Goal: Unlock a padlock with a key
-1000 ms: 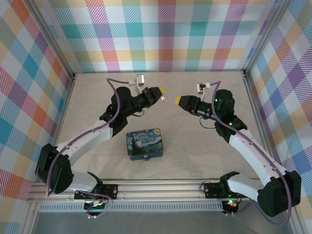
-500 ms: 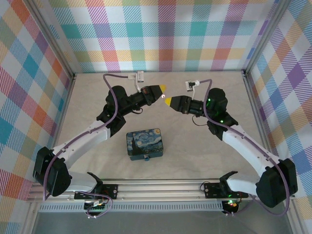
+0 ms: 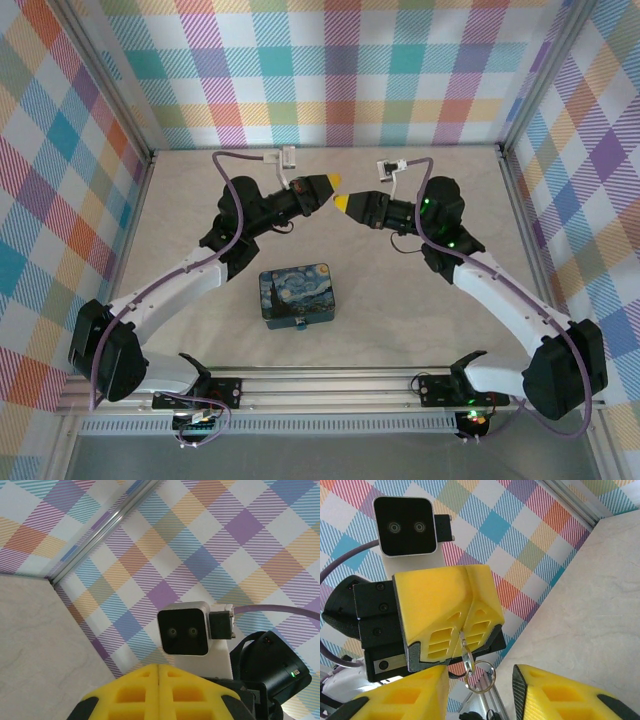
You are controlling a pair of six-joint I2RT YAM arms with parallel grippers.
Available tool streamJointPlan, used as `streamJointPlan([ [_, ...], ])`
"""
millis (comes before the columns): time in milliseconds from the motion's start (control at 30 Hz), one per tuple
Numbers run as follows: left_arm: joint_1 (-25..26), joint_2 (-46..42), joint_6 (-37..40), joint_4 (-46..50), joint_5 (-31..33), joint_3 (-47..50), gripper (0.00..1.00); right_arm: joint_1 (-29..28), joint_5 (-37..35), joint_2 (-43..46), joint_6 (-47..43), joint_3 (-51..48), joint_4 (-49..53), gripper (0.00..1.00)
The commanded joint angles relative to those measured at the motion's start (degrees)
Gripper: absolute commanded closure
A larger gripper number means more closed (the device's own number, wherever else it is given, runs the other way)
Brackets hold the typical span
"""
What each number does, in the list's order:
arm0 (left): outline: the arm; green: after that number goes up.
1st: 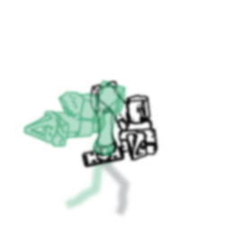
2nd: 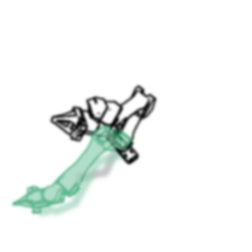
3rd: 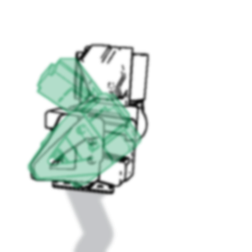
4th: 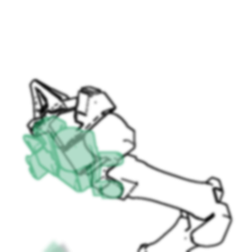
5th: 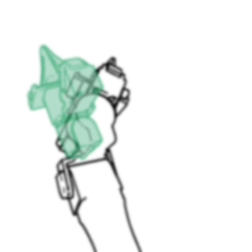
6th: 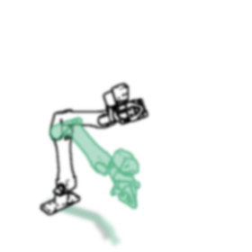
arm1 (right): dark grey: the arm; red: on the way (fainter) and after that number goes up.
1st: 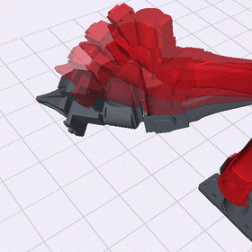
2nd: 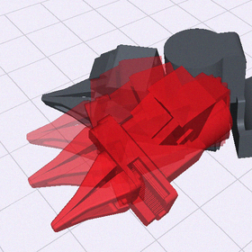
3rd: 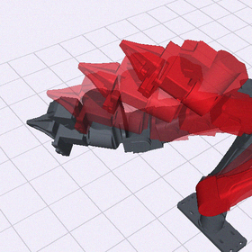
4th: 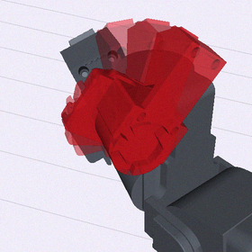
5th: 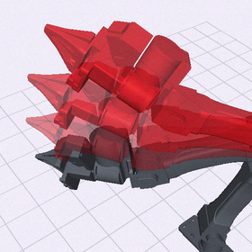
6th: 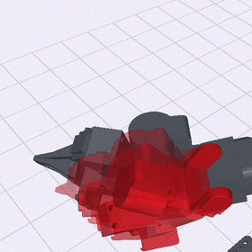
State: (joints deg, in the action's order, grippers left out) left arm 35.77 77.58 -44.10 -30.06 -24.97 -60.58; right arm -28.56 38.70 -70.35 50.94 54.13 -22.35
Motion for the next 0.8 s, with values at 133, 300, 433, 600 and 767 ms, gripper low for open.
streamJointPlan([
  [133,0.6,0.9,-0.6,-1.7,-0.2,0.1,1.0,-0.9,0.1,0.0,0.0,2.6,-1.1,0.67],
  [300,0.6,1.0,-0.8,-1.6,-0.3,0.1,1.0,-1.0,-0.3,-0.1,0.0,2.7,-1.0,0.71],
  [433,0.6,1.1,-1.0,-1.7,-0.4,0.1,1.0,-1.2,-0.6,-0.2,-0.2,2.9,-0.3,0.76],
  [600,0.6,1.2,-1.2,-1.8,-0.2,0.2,1.0,-1.1,-1.0,-0.5,-0.2,2.9,0.5,0.82],
  [767,0.6,1.0,-1.2,-2.0,-0.1,0.3,1.0,-1.2,-1.2,-0.5,-0.3,2.8,1.1,0.93],
])
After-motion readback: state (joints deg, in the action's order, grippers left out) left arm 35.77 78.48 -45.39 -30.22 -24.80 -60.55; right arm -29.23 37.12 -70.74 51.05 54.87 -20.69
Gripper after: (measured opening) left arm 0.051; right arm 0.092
